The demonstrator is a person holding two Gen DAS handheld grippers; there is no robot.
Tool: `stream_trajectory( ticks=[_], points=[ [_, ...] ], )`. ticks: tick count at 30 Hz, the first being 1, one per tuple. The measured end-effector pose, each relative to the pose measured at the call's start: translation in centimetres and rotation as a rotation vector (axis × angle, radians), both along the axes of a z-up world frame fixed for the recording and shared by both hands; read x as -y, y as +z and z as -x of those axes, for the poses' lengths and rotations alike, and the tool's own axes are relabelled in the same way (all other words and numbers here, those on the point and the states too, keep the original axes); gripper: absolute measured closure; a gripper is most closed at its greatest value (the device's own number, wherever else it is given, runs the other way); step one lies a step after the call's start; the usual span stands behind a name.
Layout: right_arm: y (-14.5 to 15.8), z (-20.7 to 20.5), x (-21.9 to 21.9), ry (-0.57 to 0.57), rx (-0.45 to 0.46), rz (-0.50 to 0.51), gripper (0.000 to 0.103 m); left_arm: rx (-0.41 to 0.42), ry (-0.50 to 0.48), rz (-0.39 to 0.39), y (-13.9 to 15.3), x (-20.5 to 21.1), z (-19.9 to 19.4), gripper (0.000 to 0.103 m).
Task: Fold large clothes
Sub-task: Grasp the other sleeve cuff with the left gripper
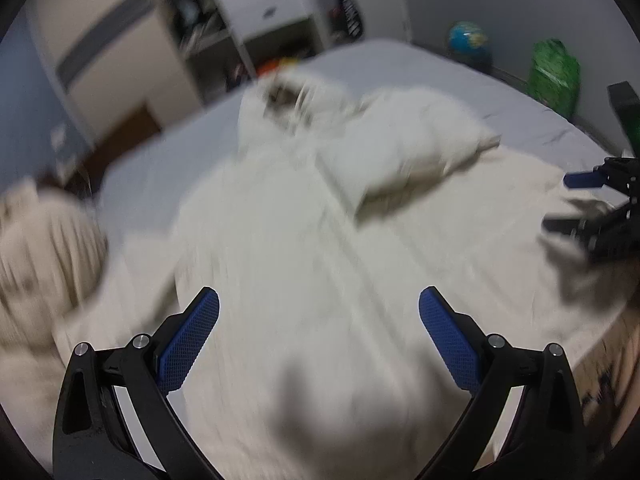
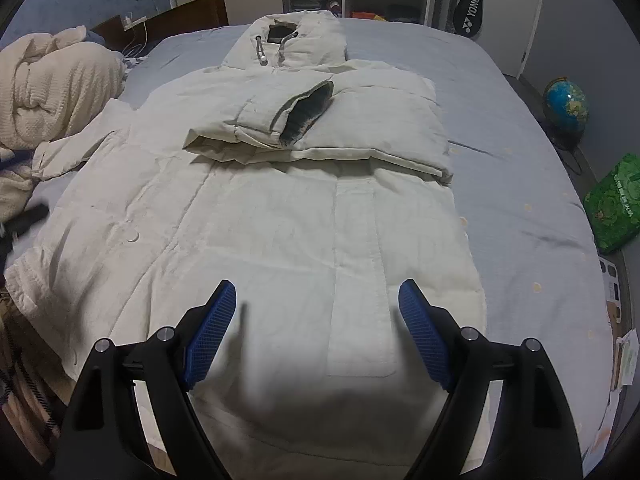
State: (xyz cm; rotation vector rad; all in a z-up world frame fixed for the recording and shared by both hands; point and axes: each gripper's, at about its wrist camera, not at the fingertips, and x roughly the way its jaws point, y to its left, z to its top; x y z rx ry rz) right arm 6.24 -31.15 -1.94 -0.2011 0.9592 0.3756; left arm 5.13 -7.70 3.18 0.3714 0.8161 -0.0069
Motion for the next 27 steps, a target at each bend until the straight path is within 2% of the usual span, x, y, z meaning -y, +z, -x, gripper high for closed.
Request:
stream_trajectory(
  ticks=[4, 12, 16, 20, 21, 23, 24, 26, 27],
  points=[
    [-0.7, -0.6, -0.2, -0.005, -0.034, 0.003, 0.024, 0.012, -0.053, -0.028, -0.3, 3.0, -3.6, 0.007],
    [-0.3, -0.3, 0.0, -0.014, -0.009, -0.022, 0.024, -0.052, -0.145, -0.093, -7.0, 8.1, -9.4, 0.008],
    [-0.4, -0.4, 0.0, -0.019, -0.013, -0.029, 0.024, -0.054, -0.158, -0.088, -7.6, 9.1, -11.3, 0.008],
    [-0.6, -0.8, 0.4, -0.037, -0.03, -0.045, 0.024, -0.047, -0.197, -0.134, -7.6, 10.1, -13.8, 0.01],
    [-0.6, -0.8, 0.4, -0.041, -0.031, -0.046, 0.024, -0.057, -0.198, -0.124, -7.6, 10.0, -14.4, 0.012],
    [-0.7, -0.9, 0.5, -0.047, -0.034, -0.047, 0.024, -0.107, -0.197, -0.064, -7.7, 9.6, -15.8, 0.025],
    [-0.7, -0.9, 0.5, -0.047, -0.036, -0.048, 0.024, -0.135, -0.202, -0.021, -7.6, 9.4, -16.3, 0.037],
    [-0.7, -1.0, 0.6, -0.052, -0.038, -0.048, 0.024, -0.148, -0.203, 0.028, -7.0, 9.0, -16.9, 0.051],
    [-0.8, -1.0, 0.6, -0.053, -0.041, -0.049, 0.024, -0.145, -0.201, 0.057, -6.4, 8.6, -17.1, 0.053]
  ],
)
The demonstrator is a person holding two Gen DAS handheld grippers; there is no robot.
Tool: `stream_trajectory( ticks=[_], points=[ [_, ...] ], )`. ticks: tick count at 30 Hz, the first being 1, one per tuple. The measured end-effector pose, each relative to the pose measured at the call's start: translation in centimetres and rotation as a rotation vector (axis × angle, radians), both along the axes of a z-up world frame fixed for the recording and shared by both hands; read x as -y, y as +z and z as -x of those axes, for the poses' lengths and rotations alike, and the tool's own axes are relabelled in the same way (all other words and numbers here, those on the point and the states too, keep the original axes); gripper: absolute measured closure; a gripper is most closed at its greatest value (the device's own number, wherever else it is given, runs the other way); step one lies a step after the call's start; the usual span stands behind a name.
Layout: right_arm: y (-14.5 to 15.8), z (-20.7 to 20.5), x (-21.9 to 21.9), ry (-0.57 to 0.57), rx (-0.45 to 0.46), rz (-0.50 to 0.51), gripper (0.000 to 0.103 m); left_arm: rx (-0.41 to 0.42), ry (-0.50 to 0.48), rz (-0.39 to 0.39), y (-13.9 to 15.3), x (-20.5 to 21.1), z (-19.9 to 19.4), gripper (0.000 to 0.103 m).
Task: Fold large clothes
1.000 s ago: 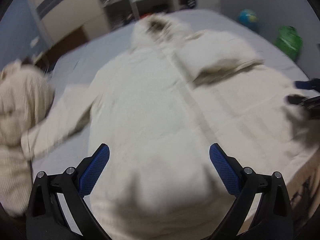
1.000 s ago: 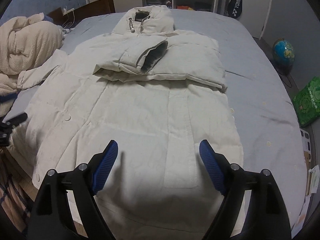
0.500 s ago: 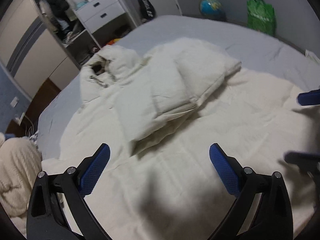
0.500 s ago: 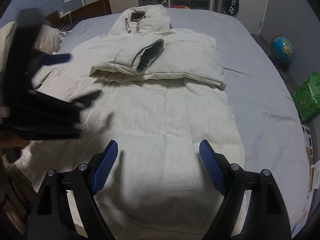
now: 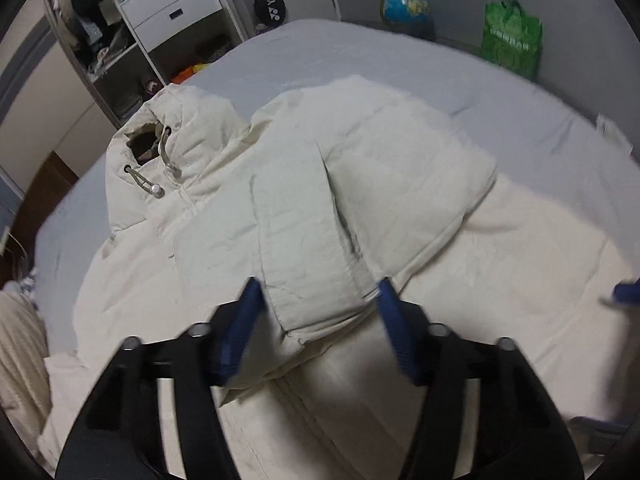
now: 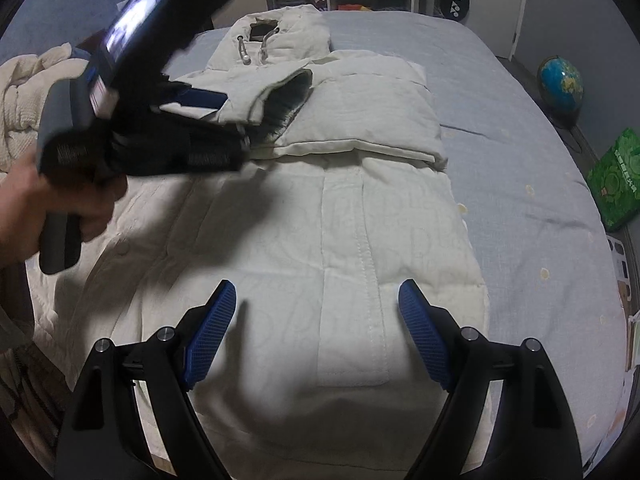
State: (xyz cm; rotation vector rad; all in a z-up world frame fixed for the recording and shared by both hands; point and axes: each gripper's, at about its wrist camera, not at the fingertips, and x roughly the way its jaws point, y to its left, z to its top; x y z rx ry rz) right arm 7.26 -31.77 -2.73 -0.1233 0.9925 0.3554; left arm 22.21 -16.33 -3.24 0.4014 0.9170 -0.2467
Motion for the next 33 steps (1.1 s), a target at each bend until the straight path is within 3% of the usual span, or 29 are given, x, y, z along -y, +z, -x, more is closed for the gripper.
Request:
stream_trajectory(
  ticks=[3, 4, 10, 19, 26, 33],
  points=[
    [-0.2, -0.2, 0.1, -0.003, -0.009, -0.002, 0.024, 0.008, 0.024, 0.076, 1.7, -1.0, -0.5, 0.067],
    [-0.3, -0.2, 0.1, -0.004, -0.01, -0.001, 0.024, 0.012, 0.03, 0.084, 2.2, -1.2, -0.5, 0.078],
    [-0.4, -0.4, 0.3, -0.008, -0.016, 0.005, 0.024, 0.081, 0.068, 0.12, 4.9, -3.7, -0.4, 0.08],
    [-0.6, -0.7, 0.5, -0.014, -0.019, 0.008, 0.024, 0.162, 0.207, 0.126, 7.3, -9.5, -0.6, 0.082],
    [-0.8, -0.7, 0.9, -0.024, -0.023, -0.005, 0.024, 0.132, 0.37, 0.158, 5.4, -14.8, -0.4, 0.082],
    [-0.9, -0.6, 0.7, -0.023, -0.027, 0.007, 0.024, -0.001, 0.604, 0.169, -0.2, -21.6, -1.0, 0.085]
  ],
)
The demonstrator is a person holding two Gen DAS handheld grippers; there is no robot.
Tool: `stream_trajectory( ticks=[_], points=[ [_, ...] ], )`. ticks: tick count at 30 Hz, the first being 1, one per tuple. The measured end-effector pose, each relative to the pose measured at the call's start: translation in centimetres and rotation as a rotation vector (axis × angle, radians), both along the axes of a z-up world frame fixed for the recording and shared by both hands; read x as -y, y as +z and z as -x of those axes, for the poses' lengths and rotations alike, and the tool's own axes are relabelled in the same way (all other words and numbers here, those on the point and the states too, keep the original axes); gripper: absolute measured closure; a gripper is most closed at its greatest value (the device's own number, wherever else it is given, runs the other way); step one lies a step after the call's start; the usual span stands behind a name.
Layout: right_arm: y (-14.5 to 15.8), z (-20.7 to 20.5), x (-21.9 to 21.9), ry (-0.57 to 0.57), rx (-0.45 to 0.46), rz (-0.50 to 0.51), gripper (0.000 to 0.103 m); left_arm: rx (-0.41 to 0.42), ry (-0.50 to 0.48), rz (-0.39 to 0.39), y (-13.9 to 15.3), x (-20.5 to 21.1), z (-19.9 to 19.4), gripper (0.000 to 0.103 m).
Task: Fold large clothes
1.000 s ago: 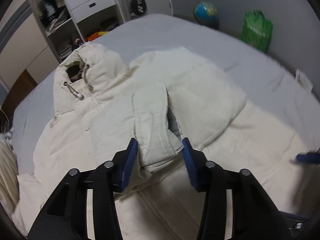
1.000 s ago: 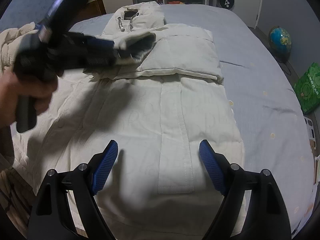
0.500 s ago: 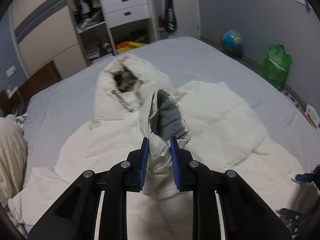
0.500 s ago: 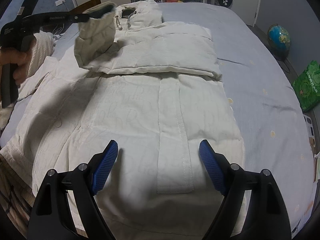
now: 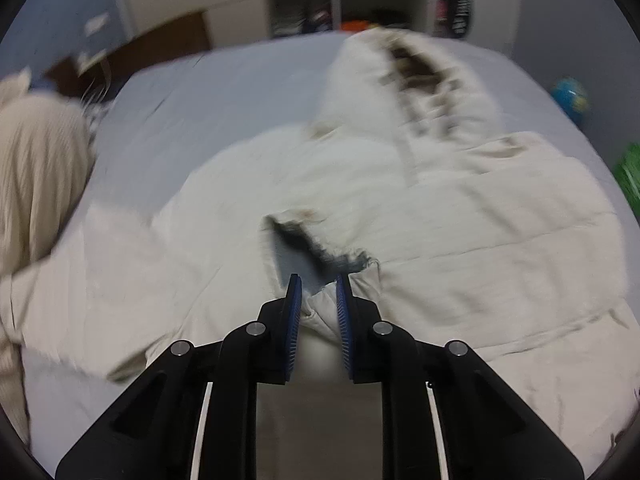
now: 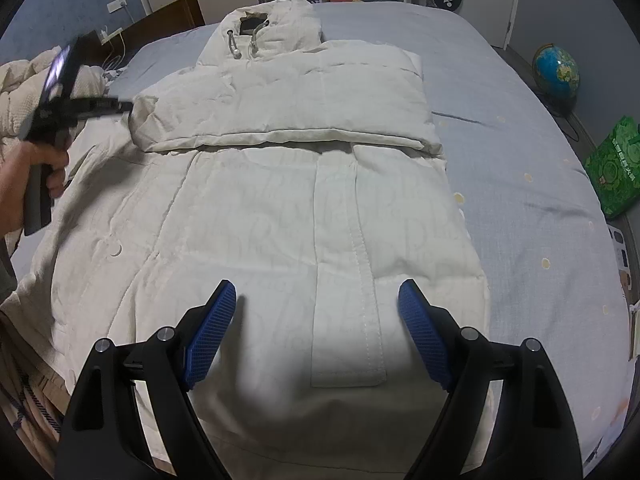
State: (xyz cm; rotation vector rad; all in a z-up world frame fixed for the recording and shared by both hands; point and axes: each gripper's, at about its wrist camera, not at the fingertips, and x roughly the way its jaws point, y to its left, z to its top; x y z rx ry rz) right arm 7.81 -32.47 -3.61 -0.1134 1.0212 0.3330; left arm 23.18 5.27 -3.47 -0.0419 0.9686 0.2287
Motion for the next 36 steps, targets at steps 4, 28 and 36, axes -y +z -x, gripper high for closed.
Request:
stream_trajectory(
  ticks=[4, 28, 36],
  points=[
    [-0.1, -0.1, -0.2, 0.0, -0.004, 0.01, 0.024, -0.012, 0.078, 0.008, -0.6, -2.6, 1.7, 0.049],
    [-0.4, -0.2, -0.6, 0.006, -0.012, 0.043, 0.024, 0.059, 0.47, 0.334, -3.1, -21.8, 16.7, 0.008],
    [-0.6, -0.3, -0.8, 0.006, -0.021, 0.063, 0.024, 0.107, 0.597, 0.456, -4.6, -27.5, 20.7, 0.008]
  ],
)
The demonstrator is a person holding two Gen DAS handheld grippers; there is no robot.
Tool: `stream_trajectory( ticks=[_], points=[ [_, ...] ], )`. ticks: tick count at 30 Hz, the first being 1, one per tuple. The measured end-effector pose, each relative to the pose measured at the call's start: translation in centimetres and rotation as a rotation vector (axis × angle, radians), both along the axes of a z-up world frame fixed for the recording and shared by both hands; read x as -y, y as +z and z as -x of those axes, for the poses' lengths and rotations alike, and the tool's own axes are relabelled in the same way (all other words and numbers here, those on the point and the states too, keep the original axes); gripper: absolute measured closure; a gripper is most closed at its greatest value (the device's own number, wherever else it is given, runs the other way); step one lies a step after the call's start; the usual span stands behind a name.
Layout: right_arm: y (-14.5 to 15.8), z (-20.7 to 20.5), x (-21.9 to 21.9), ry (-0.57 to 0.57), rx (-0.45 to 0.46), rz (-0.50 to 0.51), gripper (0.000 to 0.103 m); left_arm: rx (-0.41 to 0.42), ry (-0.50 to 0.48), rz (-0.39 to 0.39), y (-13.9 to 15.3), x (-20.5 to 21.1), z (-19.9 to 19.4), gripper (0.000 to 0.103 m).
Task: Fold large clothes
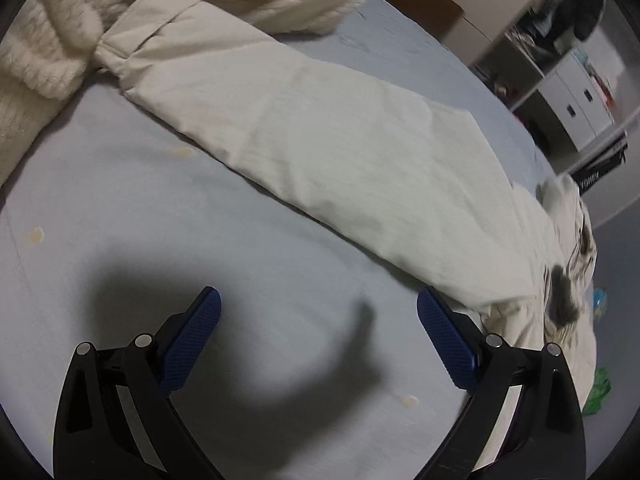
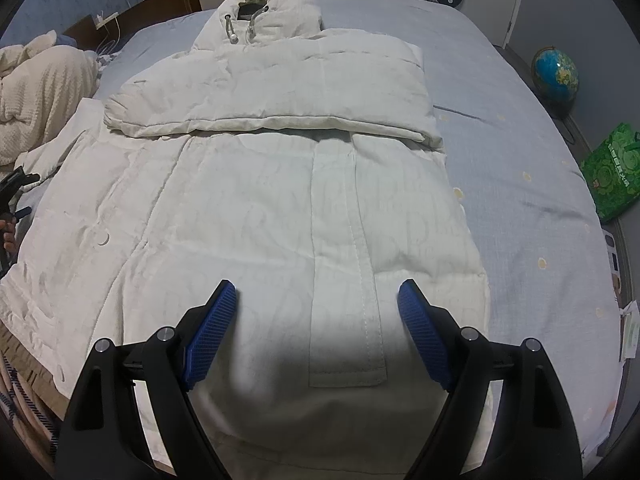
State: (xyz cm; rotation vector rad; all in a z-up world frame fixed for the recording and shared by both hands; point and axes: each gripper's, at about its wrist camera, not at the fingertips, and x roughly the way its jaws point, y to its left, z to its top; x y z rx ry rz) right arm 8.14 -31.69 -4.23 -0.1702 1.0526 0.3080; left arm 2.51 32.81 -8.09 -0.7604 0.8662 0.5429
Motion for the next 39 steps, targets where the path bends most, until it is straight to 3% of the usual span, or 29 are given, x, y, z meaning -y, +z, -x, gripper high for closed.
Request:
stream_trajectory(
  ticks=[11, 24, 27, 29, 30, 32, 35, 39],
  points=[
    [-0.5, -0.3, -0.4, 0.005, -0.018, 0.032, 0.024, -0.03, 0.076, -0.022, -0.2, -5.3, -0.7, 0.008],
    [-1.3, -1.0, -0.9, 0.006, -0.05, 0.05, 0.024, -0.05, 0.145, -0.099, -0.3, -8.4, -2.4, 0.01],
    [-1.4, -1.1, -1.0, 0.008, -0.057, 0.055, 0.024, -0.087, 0.167, -0.101, -0.1, -9.4, -2.5, 0.025],
    [-1.6, -1.3, -1.0, 0.009, -0.062, 0.057, 0.024, -0.094, 0.195, -0.082, 0.0, -10.0, -2.1, 0.041],
    [-1.6, -1.4, -1.0, 0.009, -0.064, 0.056, 0.024, -0.095, 0.209, -0.074, 0.1, -10.3, -1.8, 0.05],
    [-1.6, -1.4, -1.0, 0.007, -0.066, 0.05, 0.024, -0.072, 0.215, -0.049, 0.3, -10.9, -1.0, 0.078],
    [-1.7, -1.4, -0.9, 0.007, -0.068, 0.043, 0.024, -0.029, 0.178, -0.058, 1.4, -10.7, -0.2, 0.093],
    [-1.6, -1.4, -0.9, 0.007, -0.066, 0.041, 0.024, 0.067, 0.185, -0.03, 2.9, -10.5, 1.3, 0.096]
  ],
)
